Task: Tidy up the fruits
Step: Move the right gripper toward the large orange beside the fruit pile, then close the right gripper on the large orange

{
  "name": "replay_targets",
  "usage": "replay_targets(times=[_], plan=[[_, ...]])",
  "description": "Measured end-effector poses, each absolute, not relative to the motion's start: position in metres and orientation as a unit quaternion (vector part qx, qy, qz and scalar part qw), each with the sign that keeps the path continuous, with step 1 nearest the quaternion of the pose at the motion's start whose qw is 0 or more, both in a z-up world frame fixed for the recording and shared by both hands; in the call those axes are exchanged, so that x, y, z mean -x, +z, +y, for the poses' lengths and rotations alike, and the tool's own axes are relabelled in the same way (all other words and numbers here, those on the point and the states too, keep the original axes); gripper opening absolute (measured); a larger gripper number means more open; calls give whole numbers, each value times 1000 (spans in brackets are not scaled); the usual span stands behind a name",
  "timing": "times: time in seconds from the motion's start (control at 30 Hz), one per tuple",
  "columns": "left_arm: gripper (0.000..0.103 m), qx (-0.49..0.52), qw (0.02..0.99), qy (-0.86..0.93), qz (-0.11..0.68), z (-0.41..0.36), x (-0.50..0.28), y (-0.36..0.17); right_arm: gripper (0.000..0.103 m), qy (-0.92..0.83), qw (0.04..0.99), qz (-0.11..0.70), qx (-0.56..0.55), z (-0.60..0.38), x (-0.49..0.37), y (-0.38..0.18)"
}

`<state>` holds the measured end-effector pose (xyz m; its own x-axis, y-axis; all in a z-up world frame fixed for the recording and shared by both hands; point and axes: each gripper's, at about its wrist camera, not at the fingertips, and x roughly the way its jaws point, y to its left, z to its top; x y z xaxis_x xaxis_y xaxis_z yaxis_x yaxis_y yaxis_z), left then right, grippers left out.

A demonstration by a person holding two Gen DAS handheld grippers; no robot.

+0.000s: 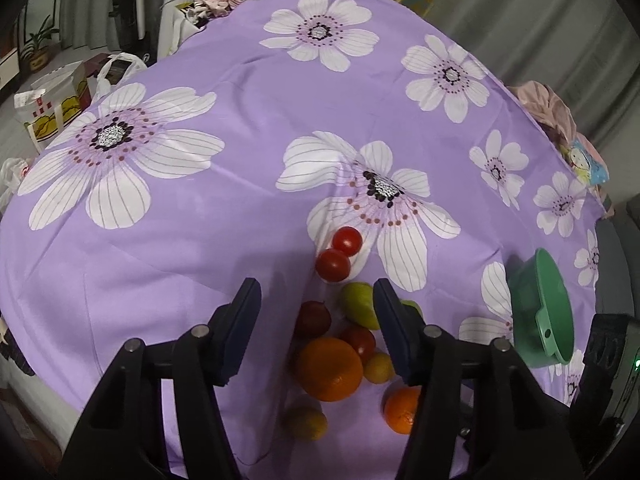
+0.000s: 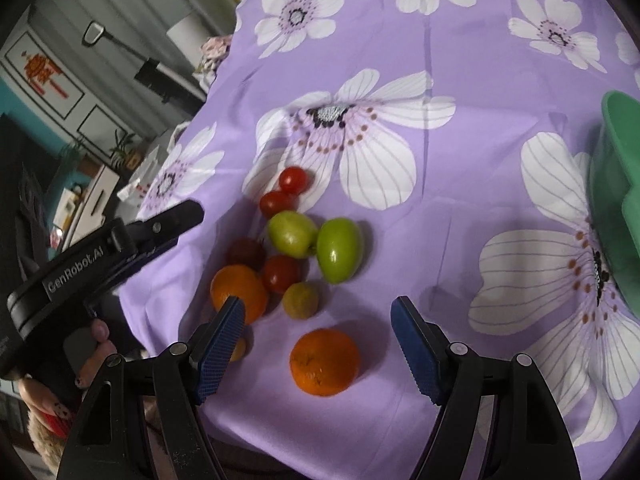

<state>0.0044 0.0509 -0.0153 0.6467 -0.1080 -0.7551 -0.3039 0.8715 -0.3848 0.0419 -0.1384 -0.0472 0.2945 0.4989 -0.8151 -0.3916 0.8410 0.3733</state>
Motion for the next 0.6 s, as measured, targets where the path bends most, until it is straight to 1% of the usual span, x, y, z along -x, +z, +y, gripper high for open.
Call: replay_targets(times=[0.2,0.27,0.3,0.37,0.43,0.5,0.57,0.6], plan=[[54,252,874,57,411,54,-5,-15,77,271,801,533,-4,-133,-33,-56],[54,252,873,57,413,54,-6,-15,74,259,805,534,3,-131,-32,-59],[54,254,872,55,415,54,-6,-16,70,255,806,534,13,-128,-30,-60],[54,258,870,53,418,56,-7,-18,69,256,805,534,29,-121,-28,-64],[54,258,869,54,419,55,-7,-19,59,254,799,545,31,-118,-28,-70],[54,256,870,50,418,55,-7,-19,56,264,790,553,28,-116,-29,-76],[54,255,871,46,417,54,-8,-19,45,255,800,542,42,-112,-27,-76],[54,254,872,45,416,53,-8,-19,44,254,802,540,41,-112,-27,-77]])
